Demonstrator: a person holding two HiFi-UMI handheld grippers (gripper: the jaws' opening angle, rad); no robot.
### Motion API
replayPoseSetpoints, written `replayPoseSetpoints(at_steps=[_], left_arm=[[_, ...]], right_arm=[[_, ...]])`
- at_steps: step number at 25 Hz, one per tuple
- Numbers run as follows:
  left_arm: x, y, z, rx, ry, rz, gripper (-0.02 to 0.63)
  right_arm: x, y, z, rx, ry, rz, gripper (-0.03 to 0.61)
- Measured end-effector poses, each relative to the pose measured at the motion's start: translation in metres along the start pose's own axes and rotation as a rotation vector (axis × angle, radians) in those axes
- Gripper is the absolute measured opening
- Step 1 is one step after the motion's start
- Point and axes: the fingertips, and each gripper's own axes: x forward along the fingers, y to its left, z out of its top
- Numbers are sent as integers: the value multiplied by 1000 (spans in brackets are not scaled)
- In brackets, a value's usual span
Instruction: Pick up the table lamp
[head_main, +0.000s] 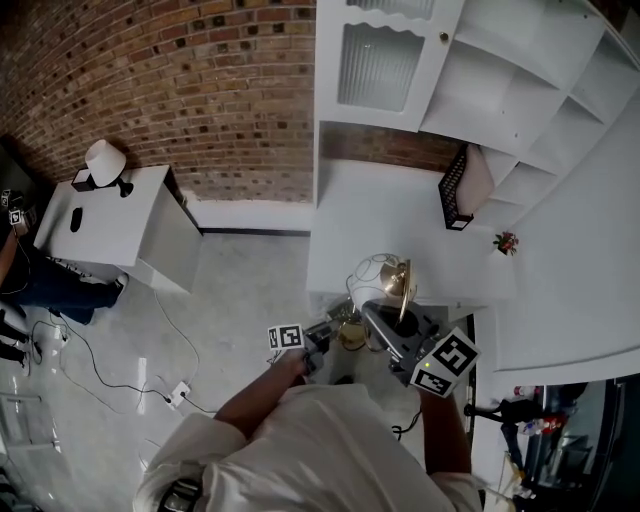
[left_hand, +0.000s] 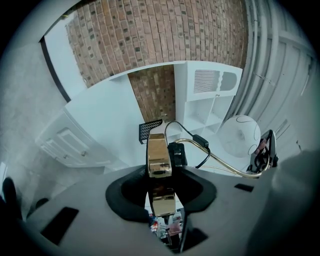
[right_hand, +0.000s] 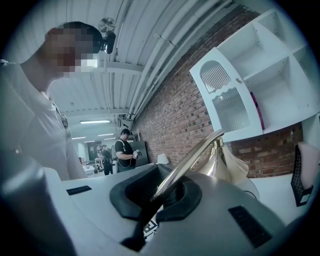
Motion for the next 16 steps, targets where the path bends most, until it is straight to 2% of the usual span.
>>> replayPoseSetpoints(at_steps=[16], left_arm=[[9, -4, 1, -13, -13, -29, 141]], right_arm=[[-5, 3, 1, -27, 22, -27, 12]])
